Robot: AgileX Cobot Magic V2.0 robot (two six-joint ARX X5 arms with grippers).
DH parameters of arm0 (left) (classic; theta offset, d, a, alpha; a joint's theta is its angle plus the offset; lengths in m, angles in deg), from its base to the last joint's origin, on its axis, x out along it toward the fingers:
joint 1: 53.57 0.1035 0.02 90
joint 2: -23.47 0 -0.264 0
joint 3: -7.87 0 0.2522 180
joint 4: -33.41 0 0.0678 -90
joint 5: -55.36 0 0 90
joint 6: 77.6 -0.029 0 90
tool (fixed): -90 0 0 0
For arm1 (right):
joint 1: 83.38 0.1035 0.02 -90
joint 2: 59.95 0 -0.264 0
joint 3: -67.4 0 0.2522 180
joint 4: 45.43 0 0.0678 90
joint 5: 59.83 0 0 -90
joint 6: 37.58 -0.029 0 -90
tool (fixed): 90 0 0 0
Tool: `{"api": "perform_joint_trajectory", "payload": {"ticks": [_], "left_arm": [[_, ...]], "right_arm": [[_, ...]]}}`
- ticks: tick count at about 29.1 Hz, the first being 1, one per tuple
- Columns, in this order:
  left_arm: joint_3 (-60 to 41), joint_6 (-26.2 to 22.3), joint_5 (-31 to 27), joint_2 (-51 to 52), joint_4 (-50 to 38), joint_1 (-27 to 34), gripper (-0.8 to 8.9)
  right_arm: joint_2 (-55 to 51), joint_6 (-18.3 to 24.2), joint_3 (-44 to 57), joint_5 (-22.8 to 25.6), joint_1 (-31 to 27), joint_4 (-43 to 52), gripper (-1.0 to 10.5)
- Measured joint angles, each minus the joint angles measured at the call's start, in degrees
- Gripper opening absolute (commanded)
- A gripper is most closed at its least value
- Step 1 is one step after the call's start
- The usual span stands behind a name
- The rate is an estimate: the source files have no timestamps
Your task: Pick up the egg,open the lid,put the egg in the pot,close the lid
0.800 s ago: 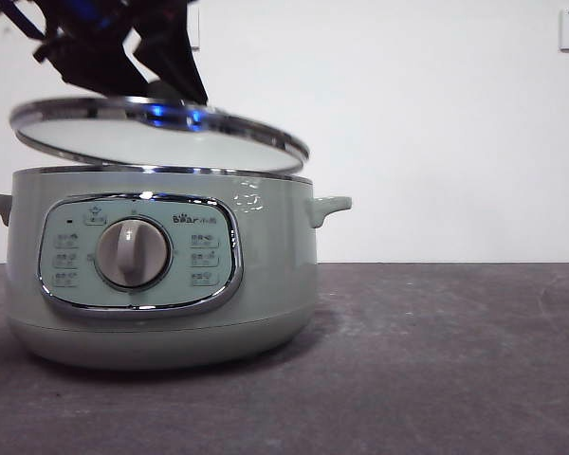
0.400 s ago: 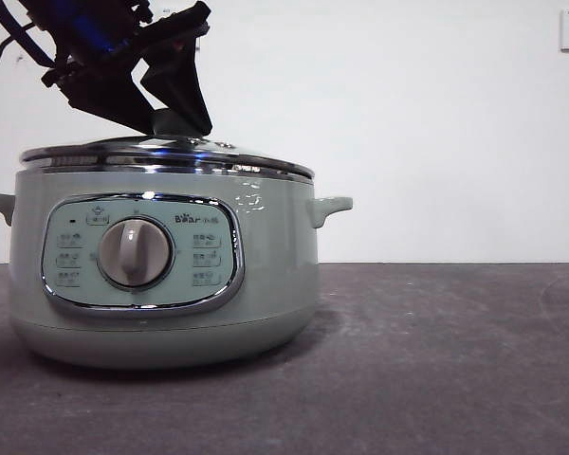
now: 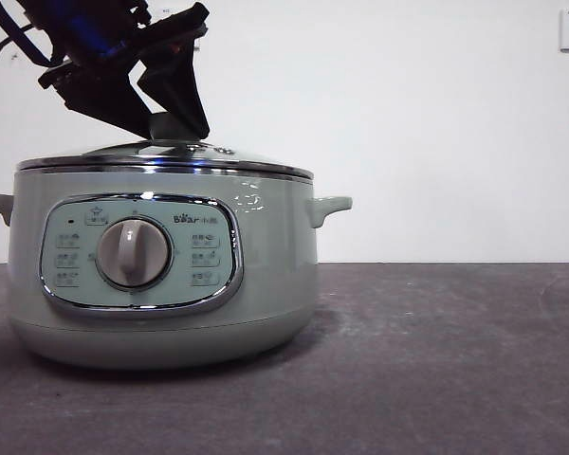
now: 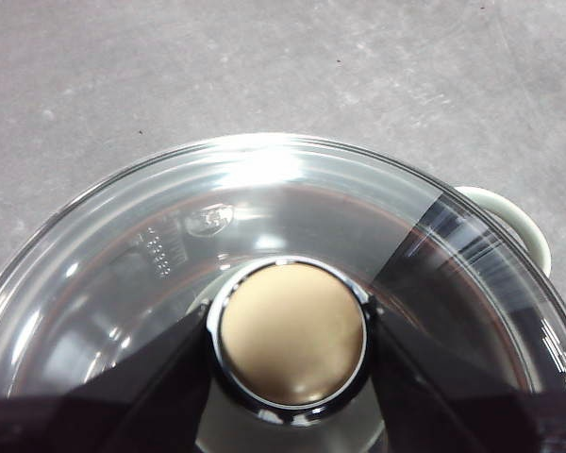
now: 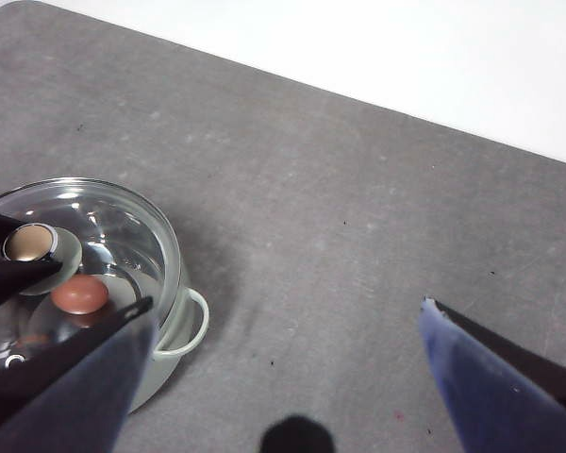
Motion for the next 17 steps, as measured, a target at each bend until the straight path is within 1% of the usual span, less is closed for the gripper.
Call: {"api": "perform_joint_trajectory", "payload": {"ticks": [1,4,5,12,17], "left_arm": [[0.0,0.0,0.0,0.0,0.0,0.0,0.84],[0.0,0.0,0.0,0.0,0.0,0.0,3.6],[0.0,0.0,0.0,0.0,0.0,0.0,4.01],[0.0,0.0,0.0,0.3,-1.2,0.0,4.05],[0.0,0.0,0.0,4.1,-1.1,0.0,4.05]], "right_arm": [[0.0,-0.1,0.0,0.0,0.0,0.0,4.7],[0.0,-0.3,0.0,0.0,0.0,-0.1,4.7],[0.0,-0.3,0.0,0.0,0.0,-0.2,4.7],[0.0,-1.4,0.0,0.0,0.0,-2.4,4.7],[0.0,-2.0,0.0,-0.1,0.0,-2.7,4.3]]}}
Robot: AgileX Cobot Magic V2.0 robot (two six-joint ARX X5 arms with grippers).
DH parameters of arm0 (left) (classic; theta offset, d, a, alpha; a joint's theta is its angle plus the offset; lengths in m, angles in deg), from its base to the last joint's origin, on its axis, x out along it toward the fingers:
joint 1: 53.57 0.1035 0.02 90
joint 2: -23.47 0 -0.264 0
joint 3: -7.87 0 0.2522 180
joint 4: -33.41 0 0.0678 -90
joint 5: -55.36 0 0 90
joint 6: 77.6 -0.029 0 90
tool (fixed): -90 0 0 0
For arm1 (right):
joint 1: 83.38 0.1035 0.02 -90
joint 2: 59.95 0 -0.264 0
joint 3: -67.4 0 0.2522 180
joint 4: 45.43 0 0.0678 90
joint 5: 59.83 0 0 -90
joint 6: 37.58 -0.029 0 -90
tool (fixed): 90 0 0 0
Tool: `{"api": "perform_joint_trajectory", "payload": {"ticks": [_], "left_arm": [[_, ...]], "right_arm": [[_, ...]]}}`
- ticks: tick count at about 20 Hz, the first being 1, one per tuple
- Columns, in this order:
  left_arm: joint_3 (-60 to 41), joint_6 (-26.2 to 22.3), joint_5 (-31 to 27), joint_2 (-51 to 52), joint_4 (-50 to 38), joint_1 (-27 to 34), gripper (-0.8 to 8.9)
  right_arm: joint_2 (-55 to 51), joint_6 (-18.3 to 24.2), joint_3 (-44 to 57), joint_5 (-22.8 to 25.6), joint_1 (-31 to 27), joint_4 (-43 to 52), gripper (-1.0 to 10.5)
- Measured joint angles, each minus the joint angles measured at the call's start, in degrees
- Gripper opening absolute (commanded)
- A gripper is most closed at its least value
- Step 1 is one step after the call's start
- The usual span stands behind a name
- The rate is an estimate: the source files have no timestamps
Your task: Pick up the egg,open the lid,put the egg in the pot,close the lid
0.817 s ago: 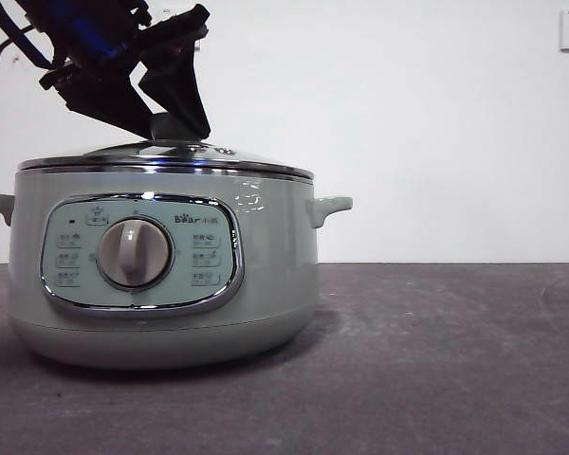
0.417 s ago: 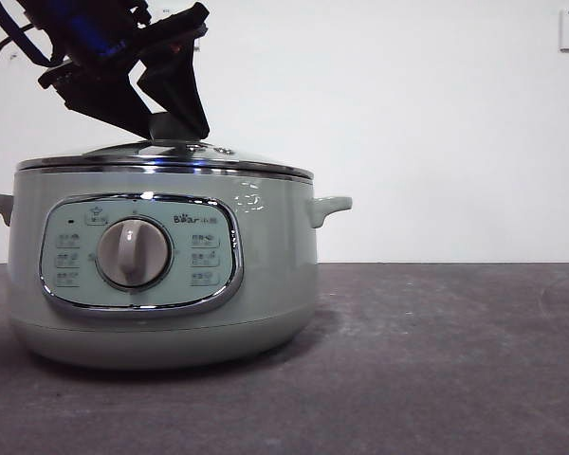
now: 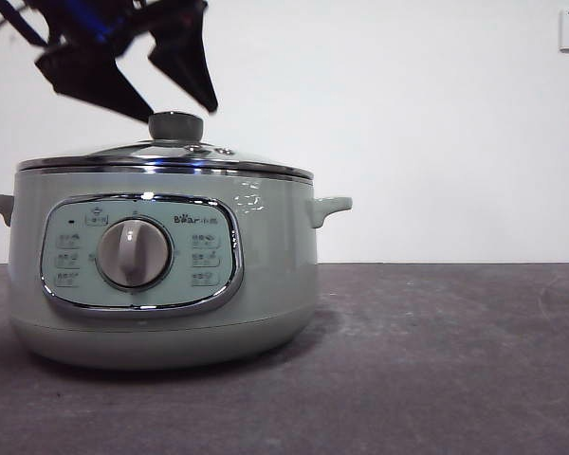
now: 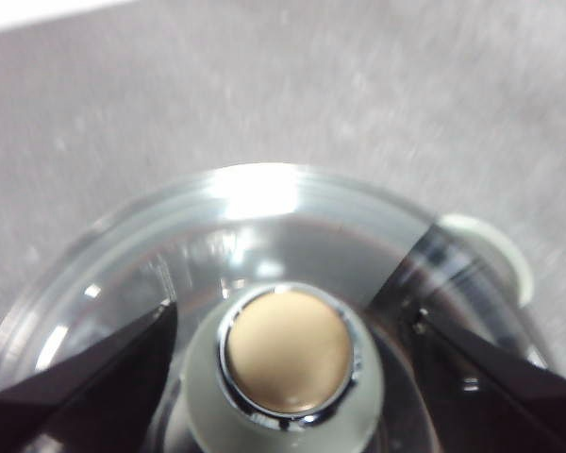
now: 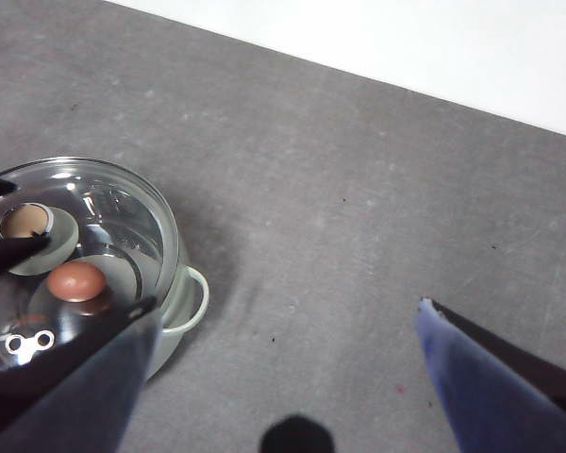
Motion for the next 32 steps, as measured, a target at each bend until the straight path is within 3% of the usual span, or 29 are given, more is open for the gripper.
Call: {"api": "perform_joint_trajectory", "payload": {"ticks": [7,11,13,15,16,18,24,27,32], "left_arm": [[0.0,0.2,0.5,9.2,4.1,0.0,4.05],[0.0,0.4,2.8,16.6,9.0,0.0,3.99],[0.0,0.4,3.0,20.2,11.6,0.0,2.72],[0.0,0.3,3.0,22.6,13.9,0.0,0.34],[0.0,-0.1,3.0,23.5,15.1,0.0,-0.06],[0.0,-1.2,3.0,24.8,17.3,0.0,-0.08],[-0.8,-3.1,1.6,28.2,19.4,-0.9,-0.08],[-6.1,-3.3,-1.4,31.6,17.4,-1.2,-0.08],[-11.1,-1.9,-1.5,35.1,17.2,-1.2,-0.03]], "right_arm": [[-0.7,-1.6,5.0,0.0,0.0,0.2,4.3],[-2.6,-2.7,13.7,0.0,0.0,5.1,2.4],[-5.6,-3.3,19.7,0.0,0.0,9.0,1.4],[-9.3,-4.2,26.1,0.0,0.0,13.7,0.8],[-11.1,-4.5,29.4,0.0,0.0,15.8,0.5],[-14.5,-4.7,36.4,0.0,0.0,20.5,-0.1],[-26.1,-5.0,56.8,0.0,0.2,35.9,-0.1],[-32.2,-5.1,64.9,0.0,1.2,42.4,-0.1],[-34.8,-6.6,69.3,0.2,1.4,42.8,0.0]]}}
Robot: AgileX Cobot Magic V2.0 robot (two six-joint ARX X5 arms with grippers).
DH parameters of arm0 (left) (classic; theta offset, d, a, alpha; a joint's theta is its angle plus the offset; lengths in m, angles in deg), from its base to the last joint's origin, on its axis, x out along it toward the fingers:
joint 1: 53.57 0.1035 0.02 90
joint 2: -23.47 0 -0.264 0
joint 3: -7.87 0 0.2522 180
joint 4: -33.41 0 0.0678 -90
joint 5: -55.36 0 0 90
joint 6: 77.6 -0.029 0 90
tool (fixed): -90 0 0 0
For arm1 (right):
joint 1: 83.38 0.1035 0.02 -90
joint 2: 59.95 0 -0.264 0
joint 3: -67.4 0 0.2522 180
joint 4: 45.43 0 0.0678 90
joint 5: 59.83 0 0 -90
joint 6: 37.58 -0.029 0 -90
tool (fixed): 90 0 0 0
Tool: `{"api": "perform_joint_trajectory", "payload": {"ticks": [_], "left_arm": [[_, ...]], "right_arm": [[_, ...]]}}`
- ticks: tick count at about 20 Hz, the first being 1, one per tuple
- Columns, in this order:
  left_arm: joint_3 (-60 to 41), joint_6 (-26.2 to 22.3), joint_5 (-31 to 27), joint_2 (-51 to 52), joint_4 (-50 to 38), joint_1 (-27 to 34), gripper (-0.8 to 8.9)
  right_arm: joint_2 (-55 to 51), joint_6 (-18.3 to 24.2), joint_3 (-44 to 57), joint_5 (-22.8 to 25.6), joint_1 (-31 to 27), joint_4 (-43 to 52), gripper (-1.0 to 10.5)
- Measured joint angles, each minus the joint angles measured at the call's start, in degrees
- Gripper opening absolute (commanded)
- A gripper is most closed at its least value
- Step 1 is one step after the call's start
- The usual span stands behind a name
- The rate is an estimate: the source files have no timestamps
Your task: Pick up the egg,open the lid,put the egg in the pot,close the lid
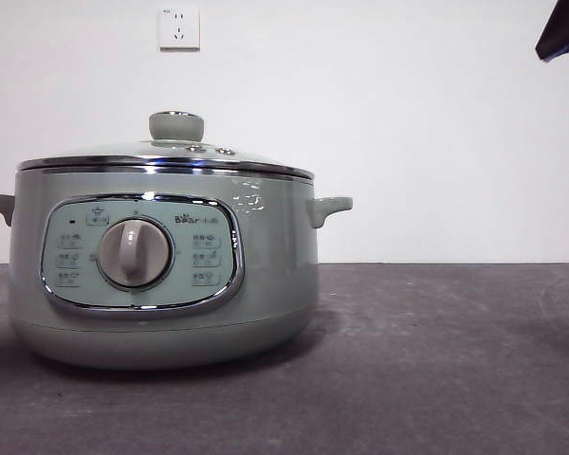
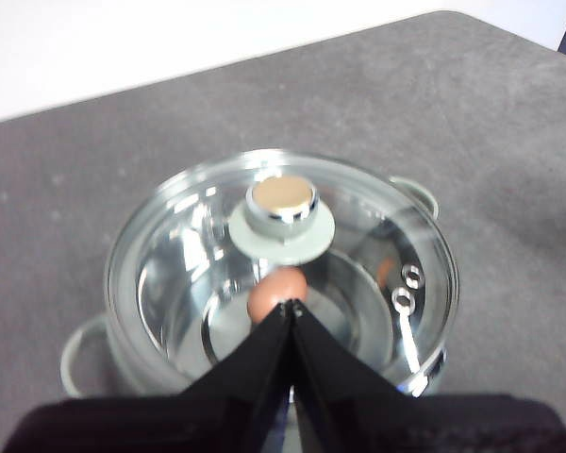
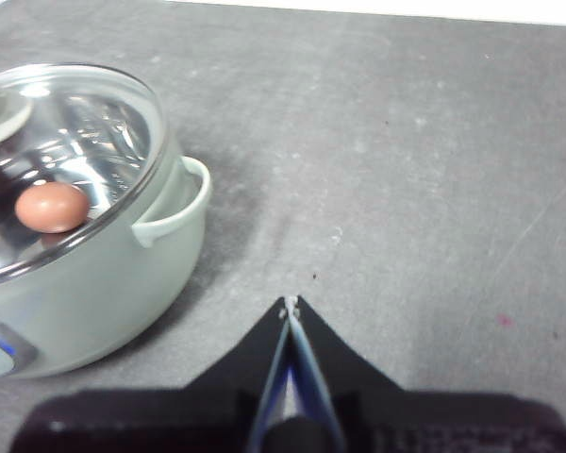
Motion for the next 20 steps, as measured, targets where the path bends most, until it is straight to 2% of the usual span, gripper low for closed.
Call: {"api": "perform_joint_trajectory", "payload": {"ticks": [3,12,15,20], "left_arm": [[0.0,0.9,0.0,-0.9,3.7,0.0,-0.03],[0.0,0.4,-1.0,-0.5,5.4,0.3,-0.03],[-1.0,-1.9,-1.1,5.7,4.4,4.6,-0.03],[-13.2,-2.7,-0.9,17.7,-8.1,16.3,-0.03]], "right_arm": [[-0.1,-0.5,0.0,-0.1,-0.2,-0.4,0.0],[-0.1,-0.6,0.0,-0.1,-0.2,-0.4,0.0],[-0.1,-0.6,0.0,-0.1,-0.2,-0.4,0.0],[-0.1,-0.6,0.0,-0.1,-0.2,-0.4,0.0]]}}
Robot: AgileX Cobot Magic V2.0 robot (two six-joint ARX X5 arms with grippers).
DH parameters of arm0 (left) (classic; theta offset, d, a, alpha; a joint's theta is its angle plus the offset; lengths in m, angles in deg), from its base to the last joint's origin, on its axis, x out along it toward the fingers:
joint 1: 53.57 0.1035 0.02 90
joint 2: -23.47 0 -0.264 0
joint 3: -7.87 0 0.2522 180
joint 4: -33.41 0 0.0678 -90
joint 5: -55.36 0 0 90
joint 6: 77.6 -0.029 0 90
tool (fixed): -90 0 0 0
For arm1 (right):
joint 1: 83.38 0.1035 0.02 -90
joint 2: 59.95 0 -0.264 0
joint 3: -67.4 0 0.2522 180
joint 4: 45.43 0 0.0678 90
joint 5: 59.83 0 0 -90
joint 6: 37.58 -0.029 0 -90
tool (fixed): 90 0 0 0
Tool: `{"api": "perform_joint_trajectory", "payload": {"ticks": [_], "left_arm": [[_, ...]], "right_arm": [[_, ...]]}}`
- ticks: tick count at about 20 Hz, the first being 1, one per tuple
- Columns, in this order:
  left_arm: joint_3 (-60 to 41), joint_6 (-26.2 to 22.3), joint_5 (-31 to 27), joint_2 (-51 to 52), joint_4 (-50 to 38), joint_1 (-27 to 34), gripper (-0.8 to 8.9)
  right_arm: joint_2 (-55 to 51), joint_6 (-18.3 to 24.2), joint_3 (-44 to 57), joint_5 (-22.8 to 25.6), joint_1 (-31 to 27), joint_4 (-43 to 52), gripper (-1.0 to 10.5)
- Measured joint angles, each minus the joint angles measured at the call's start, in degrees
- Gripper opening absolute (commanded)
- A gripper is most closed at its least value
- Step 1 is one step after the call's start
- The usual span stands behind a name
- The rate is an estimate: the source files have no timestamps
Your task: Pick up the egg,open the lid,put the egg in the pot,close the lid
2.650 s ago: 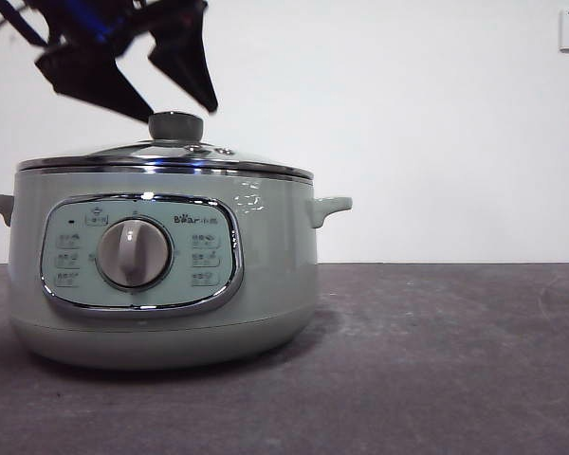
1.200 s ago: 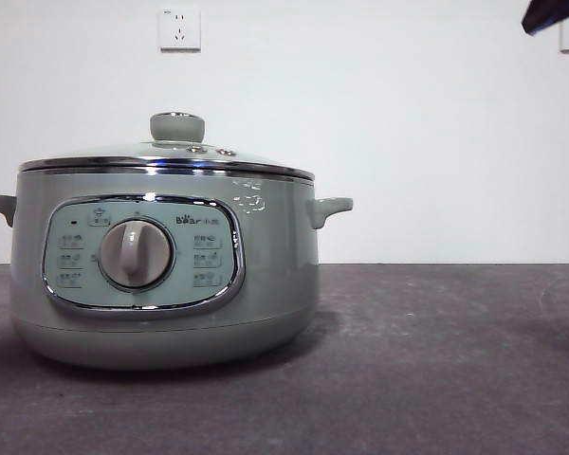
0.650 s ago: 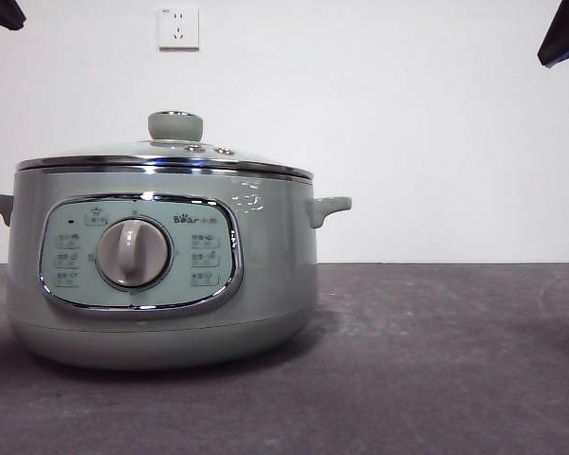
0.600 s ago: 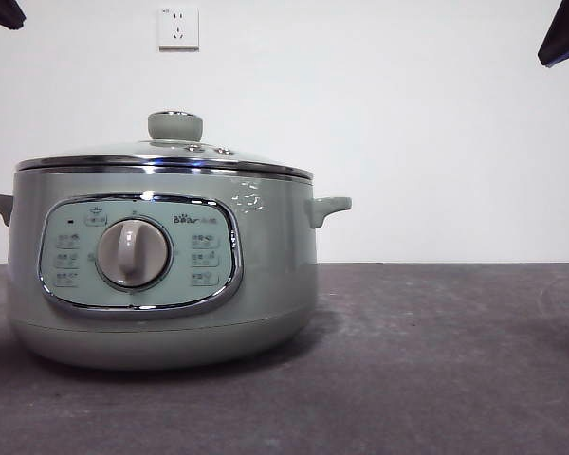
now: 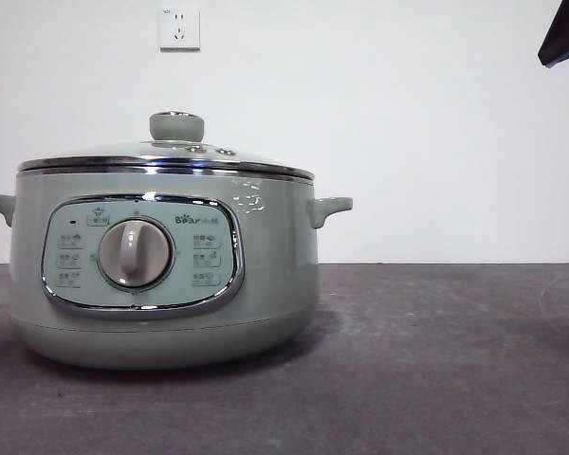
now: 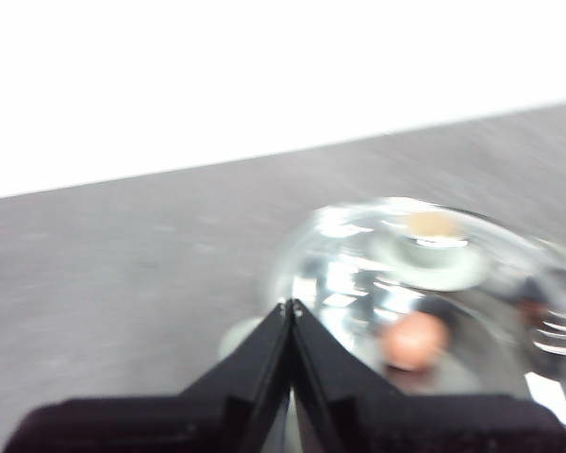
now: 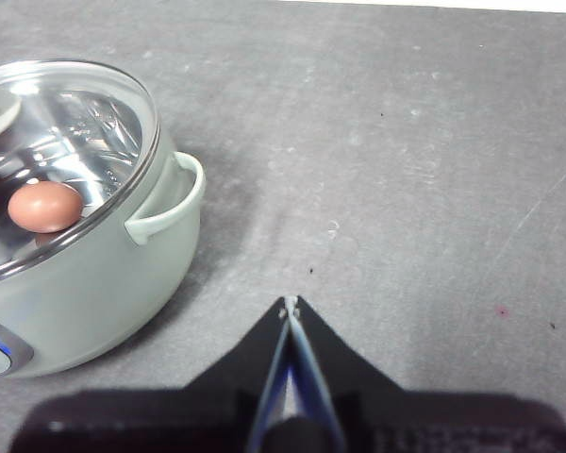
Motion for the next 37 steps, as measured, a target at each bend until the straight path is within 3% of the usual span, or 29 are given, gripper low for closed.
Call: {"api": "perform_joint_trajectory", "payload": {"ticks": [6,12,33,37], "left_arm": [[-20.2,-0.1,2.4,11.1,-13.1,10.8,-0.03],[-31.4,-0.1,2.6,16.2,-15.7,13.0,-0.03],[-32.1,-0.1,2.6,17.9,-13.5,13.1,-0.03],[-32.1,-0.1,2.5,17.9,-13.5,13.1,-0.03]], "right_arm": [[0.0,0.0,0.0,0.0,0.0,0.0,0.0],[0.0,0.0,0.0,0.0,0.0,0.0,0.0],[0.0,0.0,0.0,0.0,0.0,0.0,0.0],[-4.6,1.4,0.0,-0.4,-2.3,-0.4,0.0]]}}
